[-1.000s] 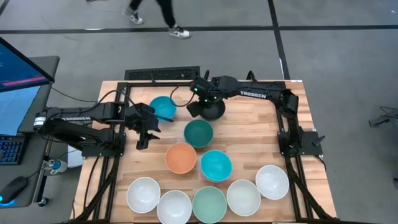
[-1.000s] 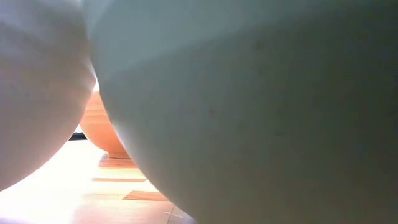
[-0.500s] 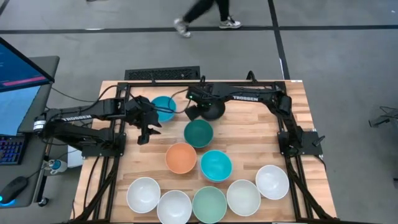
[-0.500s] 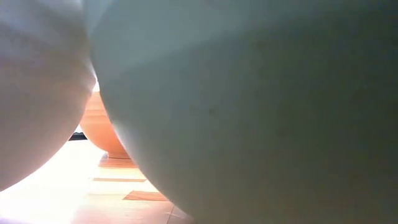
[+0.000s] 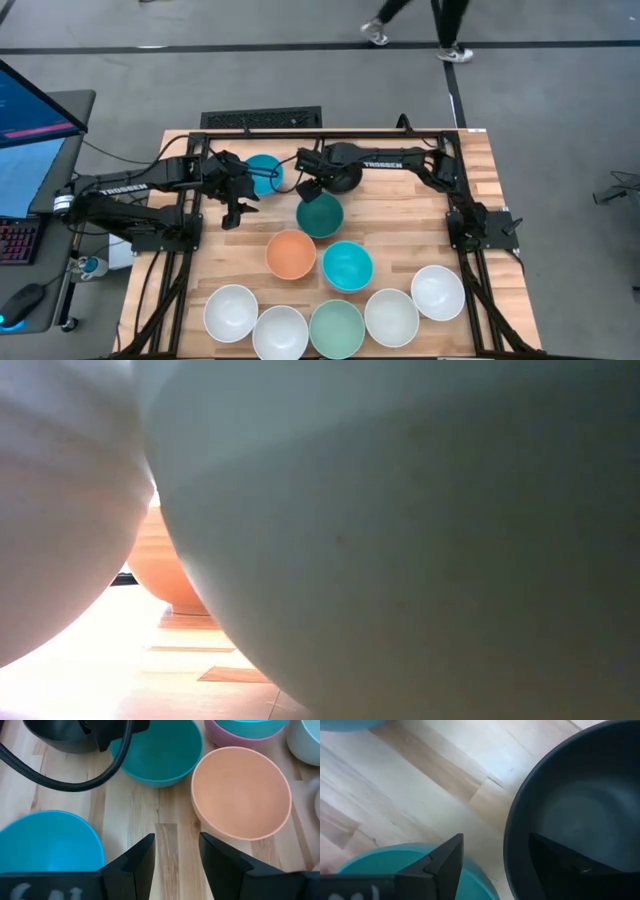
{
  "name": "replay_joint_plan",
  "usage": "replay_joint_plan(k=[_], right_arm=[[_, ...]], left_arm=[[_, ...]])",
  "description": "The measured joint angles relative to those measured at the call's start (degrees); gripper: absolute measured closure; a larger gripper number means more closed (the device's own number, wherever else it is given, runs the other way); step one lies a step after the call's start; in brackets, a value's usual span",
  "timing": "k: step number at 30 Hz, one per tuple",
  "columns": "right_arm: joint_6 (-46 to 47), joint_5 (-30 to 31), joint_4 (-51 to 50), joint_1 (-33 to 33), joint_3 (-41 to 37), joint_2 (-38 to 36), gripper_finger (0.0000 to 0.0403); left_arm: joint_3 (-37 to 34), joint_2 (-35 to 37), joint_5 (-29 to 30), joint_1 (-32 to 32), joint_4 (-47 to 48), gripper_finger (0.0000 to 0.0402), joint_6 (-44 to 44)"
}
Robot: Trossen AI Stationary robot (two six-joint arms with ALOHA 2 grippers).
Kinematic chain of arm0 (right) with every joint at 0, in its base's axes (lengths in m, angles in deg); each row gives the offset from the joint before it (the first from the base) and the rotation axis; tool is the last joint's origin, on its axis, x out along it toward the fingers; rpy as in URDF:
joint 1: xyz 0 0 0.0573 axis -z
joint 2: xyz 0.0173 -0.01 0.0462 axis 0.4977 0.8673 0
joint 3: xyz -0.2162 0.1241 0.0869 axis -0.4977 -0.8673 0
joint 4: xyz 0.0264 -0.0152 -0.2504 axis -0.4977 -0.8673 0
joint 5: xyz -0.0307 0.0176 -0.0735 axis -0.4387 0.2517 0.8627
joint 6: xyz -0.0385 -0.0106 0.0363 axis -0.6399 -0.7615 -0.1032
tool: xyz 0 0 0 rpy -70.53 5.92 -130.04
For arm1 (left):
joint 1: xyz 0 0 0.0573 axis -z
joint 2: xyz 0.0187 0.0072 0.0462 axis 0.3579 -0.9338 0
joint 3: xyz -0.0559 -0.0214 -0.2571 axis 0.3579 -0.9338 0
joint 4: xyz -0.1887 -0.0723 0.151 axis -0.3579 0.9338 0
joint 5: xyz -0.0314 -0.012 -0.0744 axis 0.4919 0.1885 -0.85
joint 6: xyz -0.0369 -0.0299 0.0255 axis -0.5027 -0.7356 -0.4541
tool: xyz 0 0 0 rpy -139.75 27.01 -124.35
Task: Nest bowls inside each other
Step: Stack the black bowl on the light blue bowl
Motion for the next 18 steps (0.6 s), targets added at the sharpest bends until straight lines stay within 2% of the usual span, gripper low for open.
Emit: replay_joint_plan(k=[5, 12, 18], right_arm=[[0.0, 2.46, 0.14, 0.03, 0.0, 0.0, 0.0172], [-1.26, 2.12, -0.72, 0.96, -0.37, 0.0, 0.0242], [-1.38, 1.74, 0.32, 0.87, -1.54, -0.02, 0.0241]], left_arm=[[0.0, 0.0, 0.2, 0.0, 0.0, 0.0258, 0.31], [0.0, 0.0, 0.25, 0.0, 0.0, 0.0258, 0.17], [0.0, 0.0, 0.47, 0.0, 0.0, 0.0258, 0.07]])
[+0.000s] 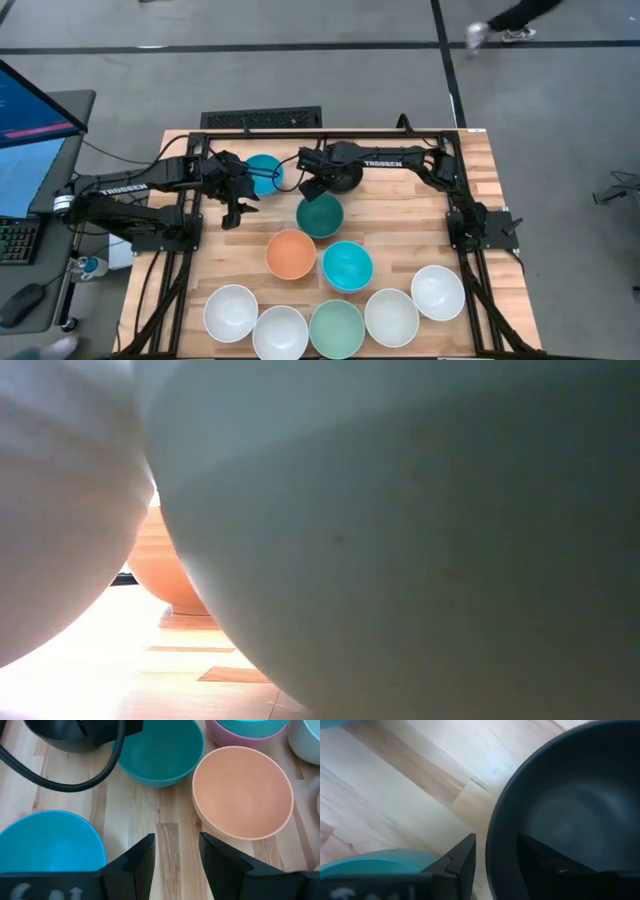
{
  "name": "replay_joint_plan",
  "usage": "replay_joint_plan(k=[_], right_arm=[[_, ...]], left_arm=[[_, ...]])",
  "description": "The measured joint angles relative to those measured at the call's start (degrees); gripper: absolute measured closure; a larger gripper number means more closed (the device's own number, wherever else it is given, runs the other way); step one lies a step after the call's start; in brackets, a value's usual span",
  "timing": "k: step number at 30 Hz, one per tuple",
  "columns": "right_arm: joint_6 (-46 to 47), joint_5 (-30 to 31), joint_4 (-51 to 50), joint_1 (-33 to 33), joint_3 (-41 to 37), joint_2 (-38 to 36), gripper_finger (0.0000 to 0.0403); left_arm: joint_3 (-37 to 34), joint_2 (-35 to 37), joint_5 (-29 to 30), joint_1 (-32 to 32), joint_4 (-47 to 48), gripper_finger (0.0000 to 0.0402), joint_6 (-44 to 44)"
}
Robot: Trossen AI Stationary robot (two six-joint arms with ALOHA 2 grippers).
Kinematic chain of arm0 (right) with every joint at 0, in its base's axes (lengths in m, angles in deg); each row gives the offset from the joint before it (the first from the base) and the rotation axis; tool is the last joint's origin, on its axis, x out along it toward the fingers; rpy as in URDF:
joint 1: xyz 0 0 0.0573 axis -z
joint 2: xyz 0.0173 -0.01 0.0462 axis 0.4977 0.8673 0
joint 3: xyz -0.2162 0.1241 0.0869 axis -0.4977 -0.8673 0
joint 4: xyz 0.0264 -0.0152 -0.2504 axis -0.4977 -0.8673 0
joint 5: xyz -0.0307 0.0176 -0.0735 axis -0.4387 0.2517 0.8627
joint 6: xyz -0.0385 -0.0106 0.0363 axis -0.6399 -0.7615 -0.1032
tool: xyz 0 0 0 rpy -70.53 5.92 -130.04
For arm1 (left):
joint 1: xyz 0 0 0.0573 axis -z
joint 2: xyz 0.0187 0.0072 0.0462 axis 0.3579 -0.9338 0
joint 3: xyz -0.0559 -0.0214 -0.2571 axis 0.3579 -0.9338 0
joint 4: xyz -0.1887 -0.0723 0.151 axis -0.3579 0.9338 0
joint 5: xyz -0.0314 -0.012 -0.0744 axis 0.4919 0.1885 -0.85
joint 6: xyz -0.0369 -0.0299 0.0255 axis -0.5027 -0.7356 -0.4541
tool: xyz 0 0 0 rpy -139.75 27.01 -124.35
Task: Nest bowls inside each other
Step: Stack the black bowl on the light blue bowl
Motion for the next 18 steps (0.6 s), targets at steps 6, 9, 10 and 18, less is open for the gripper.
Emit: replay_joint_plan(k=[6, 9, 10, 18], right_arm=[[0.13, 0.16, -0.06, -0.07, -1.67, -0.02, 0.0237], [-0.37, 0.2, -0.07, -0.07, -1.67, -0.07, 0.0262], [-1.01, 0.25, -0.18, -0.07, -1.67, -0.07, 0.0275], [-6.7, 4.5, -3.76, -0.97, 1.1, -0.07, 0.0389]], left_arm=[[0.0, 0.0, 0.12, 0.0, 0.0, 0.0258, 0.2], [0.0, 0.0, 1.27, 0.0, 0.0, 0.0258, 0.36], [0.0, 0.0, 1.47, 0.0, 0.0, 0.0258, 0.36], [0.0, 0.0, 1.49, 0.0, -0.16, 0.0258, 0.32]])
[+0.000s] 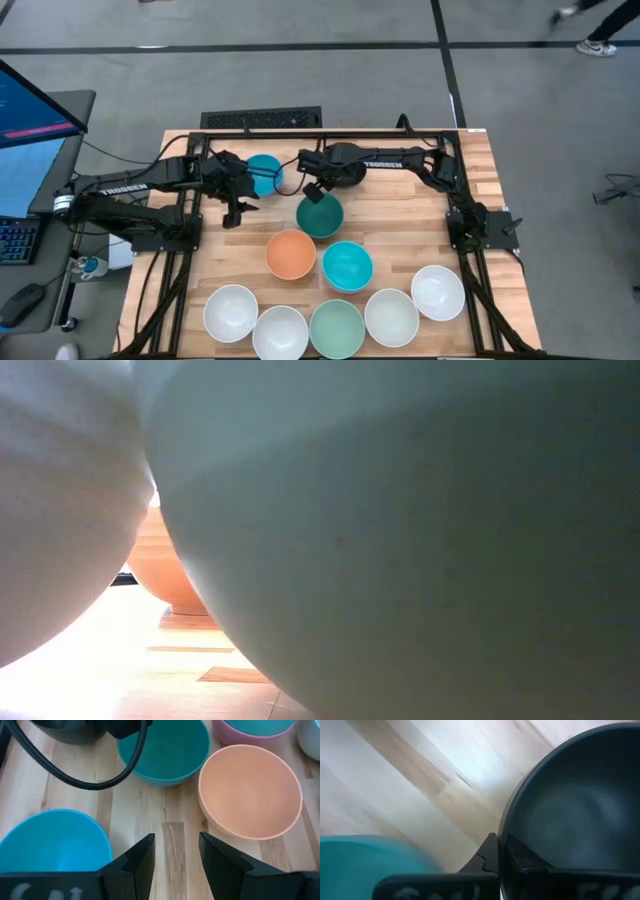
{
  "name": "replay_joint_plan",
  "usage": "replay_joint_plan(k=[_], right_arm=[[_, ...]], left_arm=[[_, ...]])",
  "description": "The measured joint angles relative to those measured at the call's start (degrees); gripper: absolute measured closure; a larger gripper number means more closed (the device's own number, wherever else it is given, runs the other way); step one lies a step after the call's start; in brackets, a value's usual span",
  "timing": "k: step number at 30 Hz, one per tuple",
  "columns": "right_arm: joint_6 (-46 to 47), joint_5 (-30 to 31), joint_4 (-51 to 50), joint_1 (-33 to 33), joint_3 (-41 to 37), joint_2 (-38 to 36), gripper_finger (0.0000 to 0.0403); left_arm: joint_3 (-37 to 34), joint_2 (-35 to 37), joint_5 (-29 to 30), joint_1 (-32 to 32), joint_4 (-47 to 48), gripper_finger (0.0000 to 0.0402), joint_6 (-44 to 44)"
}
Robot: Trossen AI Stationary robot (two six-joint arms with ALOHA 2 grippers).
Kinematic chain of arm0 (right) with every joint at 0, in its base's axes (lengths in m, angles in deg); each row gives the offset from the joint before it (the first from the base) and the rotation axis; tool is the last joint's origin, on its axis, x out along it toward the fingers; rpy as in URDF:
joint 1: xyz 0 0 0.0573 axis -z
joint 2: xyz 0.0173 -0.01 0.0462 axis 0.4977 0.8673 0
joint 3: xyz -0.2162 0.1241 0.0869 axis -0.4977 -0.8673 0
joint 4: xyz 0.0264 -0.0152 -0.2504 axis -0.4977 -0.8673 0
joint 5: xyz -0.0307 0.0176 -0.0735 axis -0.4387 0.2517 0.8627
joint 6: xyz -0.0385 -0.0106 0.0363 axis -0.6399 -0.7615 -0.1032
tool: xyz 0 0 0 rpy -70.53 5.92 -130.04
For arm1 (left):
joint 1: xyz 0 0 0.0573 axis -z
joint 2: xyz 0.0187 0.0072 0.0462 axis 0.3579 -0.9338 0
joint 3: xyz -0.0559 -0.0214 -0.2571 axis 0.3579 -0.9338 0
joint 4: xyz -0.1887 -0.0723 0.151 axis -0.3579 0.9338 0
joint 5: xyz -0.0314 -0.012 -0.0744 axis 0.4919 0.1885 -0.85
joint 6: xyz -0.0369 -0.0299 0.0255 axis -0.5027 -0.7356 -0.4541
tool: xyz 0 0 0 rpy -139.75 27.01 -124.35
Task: Nest bowls inside each other
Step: Stack the black bowl on the light blue bowl
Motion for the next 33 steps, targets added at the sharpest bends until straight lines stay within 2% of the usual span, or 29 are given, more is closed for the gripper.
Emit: replay_joint_plan(k=[5, 9, 17, 21, 24, 30, 33], right_arm=[[-2.22, 1.28, -2.77, -0.34, 6.86, -0.81, 0.038], [-5.71, 3.11, -11.58, -1.78, 15.47, -0.74, 0.0392], [-6.99, 6.09, -31.67, -13.46, 25.56, -0.85, 0.0386], [-7.24, 1.39, -29.67, -22.62, 25.77, -4.38, 0.039], [-2.0, 0.44, -31.34, -28.27, 26.05, -6.1, 0.0386], [8.4, -1.72, -31.16, -36.0, 24.96, -5.34, 0.0387], [11.98, -2.35, -30.39, -38.67, 21.93, -4.34, 0.0385]], left_arm=[[0.0, 0.0, 0.03, 0.0, -2.14, 0.0258, -0.45], [0.02, 0.0, 0.06, 0.0, -3.93, 0.0258, -0.83], [0.04, -0.2, 2.28, -0.26, -3.91, 0.0258, -3.49], [0.04, -0.2, 2.2, -0.26, -3.92, 0.0258, -4.7], [0.04, -0.22, 2.14, -0.26, -3.96, 0.0258, -6.33], [0.04, -0.22, -0.49, -0.26, -4.54, 0.0258, -10.31], [0.04, -0.22, -0.51, -0.24, -4.62, 0.0258, -12.22]])
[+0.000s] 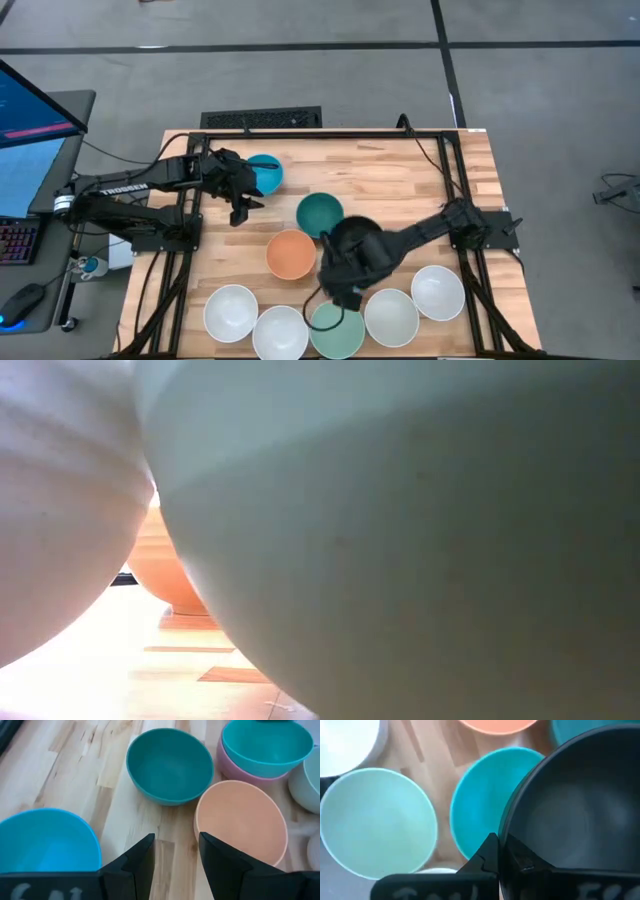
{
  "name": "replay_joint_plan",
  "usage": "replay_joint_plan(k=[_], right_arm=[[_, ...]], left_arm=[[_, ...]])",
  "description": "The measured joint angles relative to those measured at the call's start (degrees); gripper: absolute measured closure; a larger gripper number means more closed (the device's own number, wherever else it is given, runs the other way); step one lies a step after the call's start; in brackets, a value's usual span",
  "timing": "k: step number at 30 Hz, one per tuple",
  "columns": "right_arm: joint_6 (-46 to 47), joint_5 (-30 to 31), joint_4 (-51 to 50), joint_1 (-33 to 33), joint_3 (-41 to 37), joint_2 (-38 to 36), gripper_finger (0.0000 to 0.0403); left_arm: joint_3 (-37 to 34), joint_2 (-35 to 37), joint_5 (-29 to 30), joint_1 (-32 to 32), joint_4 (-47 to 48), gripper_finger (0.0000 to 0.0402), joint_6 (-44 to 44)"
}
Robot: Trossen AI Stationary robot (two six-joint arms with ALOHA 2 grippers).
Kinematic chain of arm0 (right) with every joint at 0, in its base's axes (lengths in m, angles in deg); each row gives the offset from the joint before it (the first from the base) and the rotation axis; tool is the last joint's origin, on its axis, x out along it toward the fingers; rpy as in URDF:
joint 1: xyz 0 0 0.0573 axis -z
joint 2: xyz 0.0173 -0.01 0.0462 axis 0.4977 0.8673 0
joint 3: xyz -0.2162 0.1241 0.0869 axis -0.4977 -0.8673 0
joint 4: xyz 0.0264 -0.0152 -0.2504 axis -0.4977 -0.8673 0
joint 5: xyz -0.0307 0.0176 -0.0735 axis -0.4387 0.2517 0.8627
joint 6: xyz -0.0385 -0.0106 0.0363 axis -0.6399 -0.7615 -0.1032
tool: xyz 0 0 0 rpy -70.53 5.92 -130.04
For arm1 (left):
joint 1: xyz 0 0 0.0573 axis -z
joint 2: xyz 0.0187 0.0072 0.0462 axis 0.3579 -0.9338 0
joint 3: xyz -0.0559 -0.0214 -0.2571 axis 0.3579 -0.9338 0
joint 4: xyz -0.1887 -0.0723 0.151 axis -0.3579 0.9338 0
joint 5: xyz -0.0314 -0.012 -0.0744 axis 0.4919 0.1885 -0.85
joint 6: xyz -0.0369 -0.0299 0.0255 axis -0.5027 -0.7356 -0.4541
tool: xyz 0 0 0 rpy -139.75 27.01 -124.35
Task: Nest bowls inside each other
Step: Stack the black bowl on the light blue bowl
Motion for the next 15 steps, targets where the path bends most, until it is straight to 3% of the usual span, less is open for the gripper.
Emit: replay_joint_plan(k=[5, 15], right_arm=[[4.83, -0.5, 5.31, -2.21, -6.31, -0.33, 0.0385], [5.12, -1.31, 16.95, -2.52, -13.12, -0.4, 0.0382]], left_arm=[[0.0, 0.0, 0.01, 0.0, -0.57, 0.0258, -1.11], [0.0, 0.0, 0.02, 0.02, -0.77, 0.0258, -2.38]])
